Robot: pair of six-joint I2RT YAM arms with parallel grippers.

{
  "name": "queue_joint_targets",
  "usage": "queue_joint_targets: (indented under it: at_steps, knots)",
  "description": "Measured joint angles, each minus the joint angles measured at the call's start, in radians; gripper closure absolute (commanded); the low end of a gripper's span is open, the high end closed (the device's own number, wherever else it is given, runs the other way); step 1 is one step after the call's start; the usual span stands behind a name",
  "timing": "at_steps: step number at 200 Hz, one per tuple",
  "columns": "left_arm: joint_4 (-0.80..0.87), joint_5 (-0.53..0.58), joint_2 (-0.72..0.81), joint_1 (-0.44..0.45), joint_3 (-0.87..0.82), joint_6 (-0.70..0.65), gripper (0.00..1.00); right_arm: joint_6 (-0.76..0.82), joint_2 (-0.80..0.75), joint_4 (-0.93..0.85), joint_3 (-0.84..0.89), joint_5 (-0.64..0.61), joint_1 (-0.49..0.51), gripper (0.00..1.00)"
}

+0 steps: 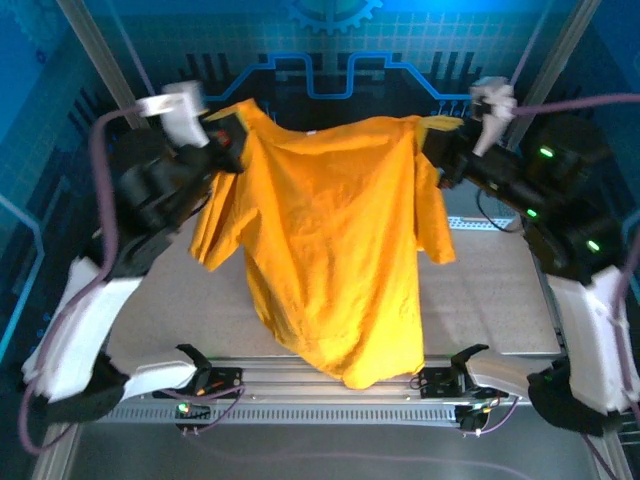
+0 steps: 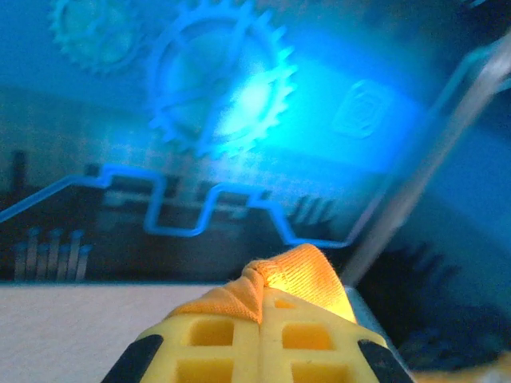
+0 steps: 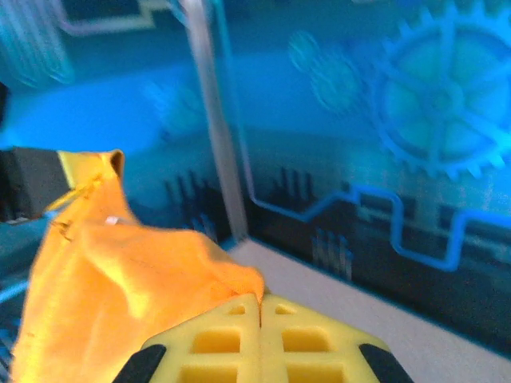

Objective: Fold the inside-out t-shirt

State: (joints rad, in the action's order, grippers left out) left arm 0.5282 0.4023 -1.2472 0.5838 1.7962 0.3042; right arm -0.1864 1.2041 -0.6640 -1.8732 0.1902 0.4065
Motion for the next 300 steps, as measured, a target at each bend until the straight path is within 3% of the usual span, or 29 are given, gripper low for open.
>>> queue_joint_targets:
  at_steps: [53, 84, 136, 158, 169, 176, 182, 193, 212, 246, 262, 300]
  knots:
    - [0.064, 0.074, -0.529, -0.119, 0.087, -0.021, 1.0, 0.044, 0.388, 0.064, 0.114, -0.192, -0.036, 1.0]
    - [0.135, 0.069, -0.812, -0.157, 0.269, -0.027, 1.0, 0.058, 0.603, 0.085, 0.072, -0.247, -0.061, 1.0]
    - [0.176, 0.019, -1.067, -0.212, 0.487, -0.023, 0.99, 0.069, 1.014, 0.0, -0.341, -0.319, -0.092, 1.0]
    - [0.18, -0.023, -1.138, -0.245, 0.56, -0.016, 0.88, 0.072, 1.183, -0.087, -0.589, -0.346, -0.106, 1.0]
    - [0.183, -0.051, -1.174, -0.264, 0.606, -0.016, 0.82, 0.073, 1.28, -0.147, -0.75, -0.362, -0.112, 0.83]
    - [0.183, -0.069, -1.194, -0.275, 0.634, -0.018, 0.74, 0.072, 1.343, -0.187, -0.859, -0.371, -0.114, 0.61]
    - [0.187, -0.085, -1.21, -0.284, 0.66, -0.023, 0.6, 0.072, 1.401, -0.229, -0.966, -0.379, -0.116, 0.48]
    - [0.198, -0.114, -1.241, -0.3, 0.713, -0.019, 0.35, 0.075, 1.482, -0.27, -1.113, -0.399, -0.12, 0.36]
    - [0.235, -0.142, -1.26, -0.321, 0.783, -0.018, 0.13, 0.078, 1.484, -0.348, -1.133, -0.425, -0.125, 0.25]
    - [0.335, -0.157, -1.205, -0.346, 0.799, -0.007, 0.07, 0.076, 1.474, -0.469, -1.22, -0.444, -0.131, 0.22]
    - [0.36, -0.158, -1.096, -0.352, 0.676, -0.003, 0.05, 0.076, 1.447, -0.533, -1.225, -0.422, -0.133, 0.2]
    - [0.299, -0.175, -0.679, -0.328, 0.17, 0.003, 0.01, 0.084, 1.345, -0.72, -1.216, -0.346, -0.132, 0.19]
